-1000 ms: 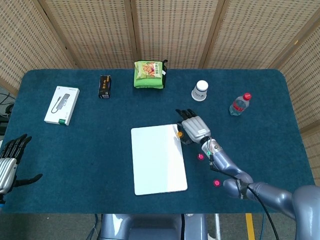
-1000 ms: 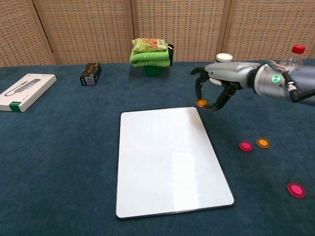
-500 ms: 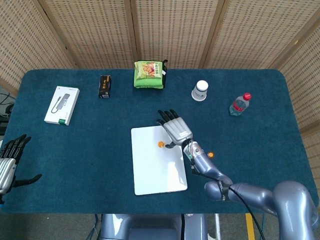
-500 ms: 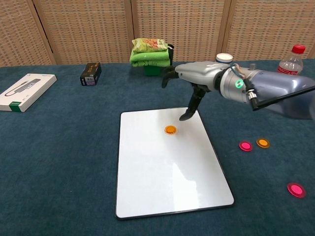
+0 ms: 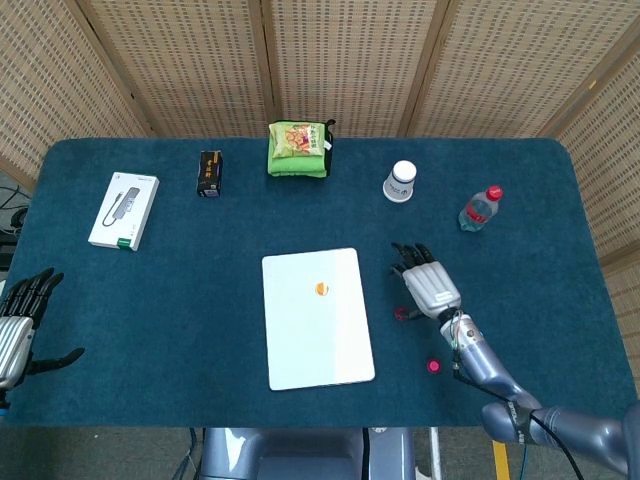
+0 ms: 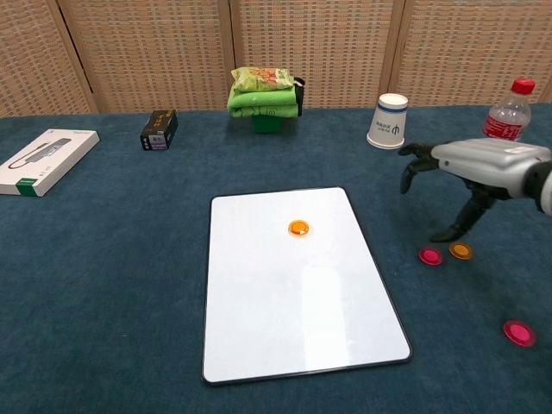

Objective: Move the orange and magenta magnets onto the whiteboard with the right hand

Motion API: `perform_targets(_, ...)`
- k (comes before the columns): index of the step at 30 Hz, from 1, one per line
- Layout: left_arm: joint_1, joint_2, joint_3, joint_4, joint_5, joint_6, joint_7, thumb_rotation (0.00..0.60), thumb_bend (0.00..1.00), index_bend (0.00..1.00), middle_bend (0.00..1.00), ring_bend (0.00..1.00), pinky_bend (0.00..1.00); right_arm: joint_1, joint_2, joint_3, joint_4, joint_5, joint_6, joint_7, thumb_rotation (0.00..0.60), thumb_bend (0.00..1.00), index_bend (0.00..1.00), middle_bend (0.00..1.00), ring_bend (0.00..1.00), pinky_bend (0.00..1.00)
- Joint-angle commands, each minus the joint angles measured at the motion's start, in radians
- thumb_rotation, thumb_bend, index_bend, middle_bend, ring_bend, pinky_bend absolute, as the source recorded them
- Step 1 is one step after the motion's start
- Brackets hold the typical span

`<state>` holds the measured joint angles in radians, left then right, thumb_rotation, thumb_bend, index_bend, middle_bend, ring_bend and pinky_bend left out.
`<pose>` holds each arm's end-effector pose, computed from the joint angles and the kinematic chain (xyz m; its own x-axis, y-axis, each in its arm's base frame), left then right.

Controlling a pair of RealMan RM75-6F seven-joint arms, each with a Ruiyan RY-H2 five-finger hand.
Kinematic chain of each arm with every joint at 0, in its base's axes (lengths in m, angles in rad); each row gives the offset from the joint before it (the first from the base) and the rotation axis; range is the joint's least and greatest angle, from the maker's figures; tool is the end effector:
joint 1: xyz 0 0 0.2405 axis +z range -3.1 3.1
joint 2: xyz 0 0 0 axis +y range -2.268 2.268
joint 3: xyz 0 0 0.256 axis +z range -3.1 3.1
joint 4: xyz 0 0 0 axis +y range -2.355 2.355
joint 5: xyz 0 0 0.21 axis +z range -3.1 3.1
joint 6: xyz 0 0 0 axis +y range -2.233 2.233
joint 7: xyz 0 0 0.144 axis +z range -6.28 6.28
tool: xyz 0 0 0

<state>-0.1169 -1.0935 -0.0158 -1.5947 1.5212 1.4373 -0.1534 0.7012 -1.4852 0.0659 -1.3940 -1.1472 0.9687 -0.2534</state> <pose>-0.3138 0.1840 0.1572 0.2975 0.0742 0.9518 0.9545 -0.0451 -0.2948 -0.2067 -0.3398 0.0012 0.5177 -0.2826 0.8076 -0.8430 -0.3294 0.4252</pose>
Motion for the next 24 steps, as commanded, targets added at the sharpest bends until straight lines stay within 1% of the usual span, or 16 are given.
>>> perform_targets(1,0.003,-0.007,-0.001,0.008,0.006,0.011,0.017,0.6,0.0,0.0,0.0,0.0,0.0,-0.031,-0.003,-0.023,0.024,-0.036,0.023,0.029,0.6,0.21,0.3,0.0,0.0,0.0)
perform_targets(6,0.008,-0.021,-0.004,0.021,0.01,0.031,0.069,0.6,0.0,0.0,0.0,0.0,0.0,-0.055,-0.012,-0.031,0.034,-0.076,0.048,0.04,0.6,0.21,0.31,0.0,0.0,0.0)
perform_targets(13,0.012,-0.029,-0.008,0.021,0.006,0.041,0.102,0.6,0.0,0.0,0.0,0.0,0.0,-0.077,-0.023,-0.032,0.044,-0.115,0.073,0.037,0.6,0.23,0.31,0.0,0.0,0.0)
perform_targets(24,0.015,-0.035,-0.01,0.022,0.004,0.047,0.112,0.6,0.0,0.0,0.0,0.0,0.0,-0.087,-0.068,-0.028,0.102,-0.136,0.048,0.048,0.6,0.26,0.33,0.0,0.0,0.0)
